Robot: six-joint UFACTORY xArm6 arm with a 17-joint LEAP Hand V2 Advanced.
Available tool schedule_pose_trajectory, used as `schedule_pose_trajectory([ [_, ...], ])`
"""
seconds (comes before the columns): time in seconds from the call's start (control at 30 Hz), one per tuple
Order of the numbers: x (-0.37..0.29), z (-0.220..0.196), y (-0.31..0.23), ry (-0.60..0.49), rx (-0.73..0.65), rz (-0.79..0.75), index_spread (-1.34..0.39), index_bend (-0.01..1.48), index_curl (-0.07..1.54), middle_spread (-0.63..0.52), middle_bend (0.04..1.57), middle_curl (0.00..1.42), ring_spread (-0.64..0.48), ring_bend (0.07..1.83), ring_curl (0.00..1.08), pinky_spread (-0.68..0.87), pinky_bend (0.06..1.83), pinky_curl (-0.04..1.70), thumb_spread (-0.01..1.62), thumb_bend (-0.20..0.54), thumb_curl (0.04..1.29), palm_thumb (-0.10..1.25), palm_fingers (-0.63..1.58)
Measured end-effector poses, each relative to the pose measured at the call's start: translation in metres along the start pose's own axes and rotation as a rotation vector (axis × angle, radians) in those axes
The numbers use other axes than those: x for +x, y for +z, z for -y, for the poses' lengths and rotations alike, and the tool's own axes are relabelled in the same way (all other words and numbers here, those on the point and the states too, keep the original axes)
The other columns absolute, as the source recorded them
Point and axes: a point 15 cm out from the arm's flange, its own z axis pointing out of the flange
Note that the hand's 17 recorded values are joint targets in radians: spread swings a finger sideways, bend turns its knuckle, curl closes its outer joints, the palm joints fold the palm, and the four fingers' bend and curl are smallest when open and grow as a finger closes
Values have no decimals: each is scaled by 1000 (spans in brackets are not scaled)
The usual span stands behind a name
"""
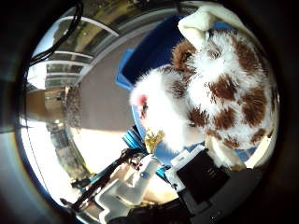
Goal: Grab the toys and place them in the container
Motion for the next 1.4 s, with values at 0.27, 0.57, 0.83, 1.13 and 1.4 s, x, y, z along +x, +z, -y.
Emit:
schedule_pose_trajectory([
  [0.27,-40,67,64,47,68,59,-748,924,1459,-333,1380,1251,-110,1735,916,-116,1229,1314,1049,-47,868,952,84],
  [0.57,-66,74,118,5,-11,88,-546,316,972,-128,509,724,137,877,547,135,897,1080,1000,-52,667,806,-243],
  [0.83,-56,56,103,16,-42,94,-427,122,720,-12,253,534,224,602,398,305,641,893,1003,-48,562,738,-128],
  [1.13,-1,-16,25,75,-70,102,-340,127,500,44,166,425,249,468,333,433,507,721,1008,-37,484,723,-50],
  [1.4,40,-78,-21,103,-79,107,-405,160,394,25,149,355,266,414,316,481,503,633,1013,-34,446,718,-16],
])
